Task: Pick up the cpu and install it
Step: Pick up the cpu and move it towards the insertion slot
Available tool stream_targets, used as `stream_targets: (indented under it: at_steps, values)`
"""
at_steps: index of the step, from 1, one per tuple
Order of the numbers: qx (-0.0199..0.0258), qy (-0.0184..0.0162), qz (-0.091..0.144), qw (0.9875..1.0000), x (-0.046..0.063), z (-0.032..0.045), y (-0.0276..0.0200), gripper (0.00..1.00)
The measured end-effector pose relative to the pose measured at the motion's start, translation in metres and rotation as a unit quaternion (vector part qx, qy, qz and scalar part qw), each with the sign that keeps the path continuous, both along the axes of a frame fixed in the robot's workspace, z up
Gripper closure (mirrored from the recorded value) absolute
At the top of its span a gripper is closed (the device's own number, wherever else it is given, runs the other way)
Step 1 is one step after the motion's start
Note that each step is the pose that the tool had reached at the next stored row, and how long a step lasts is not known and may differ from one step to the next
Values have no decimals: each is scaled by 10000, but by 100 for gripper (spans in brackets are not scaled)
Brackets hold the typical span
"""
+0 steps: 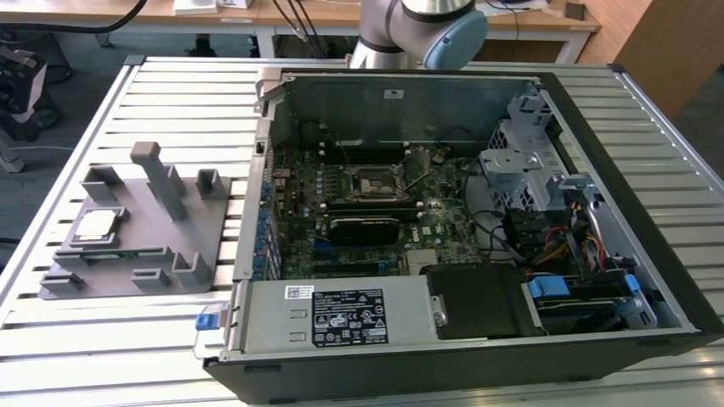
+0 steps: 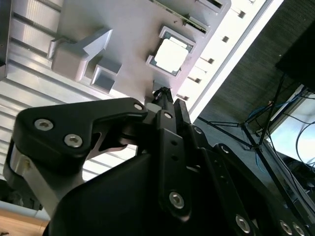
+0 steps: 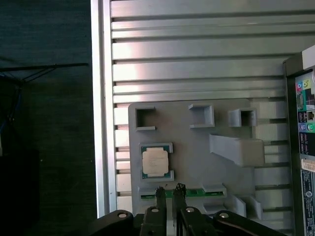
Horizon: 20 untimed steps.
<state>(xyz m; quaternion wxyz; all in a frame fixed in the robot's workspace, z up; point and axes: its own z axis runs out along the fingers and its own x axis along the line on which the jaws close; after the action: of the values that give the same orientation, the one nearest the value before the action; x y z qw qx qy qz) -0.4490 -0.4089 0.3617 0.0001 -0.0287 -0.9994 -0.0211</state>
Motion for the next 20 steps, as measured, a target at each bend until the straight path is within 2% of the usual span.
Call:
stream_targets:
  at_steps: [2, 5, 7, 10, 11, 14, 20]
  values:
    - [1, 2, 0, 10000, 0, -6, 0, 71]
    - [0, 25, 0, 10000, 0, -23, 0, 65]
    - [0, 34, 10, 10000, 0, -48, -1, 53]
    - [-1, 75, 107, 9999, 0, -96, -5, 48]
    - [-1, 93, 157, 9998, 0, -109, -6, 42]
    - [-2, 137, 297, 9995, 0, -148, -7, 42]
    - [-2, 146, 312, 9994, 0, -194, -7, 42]
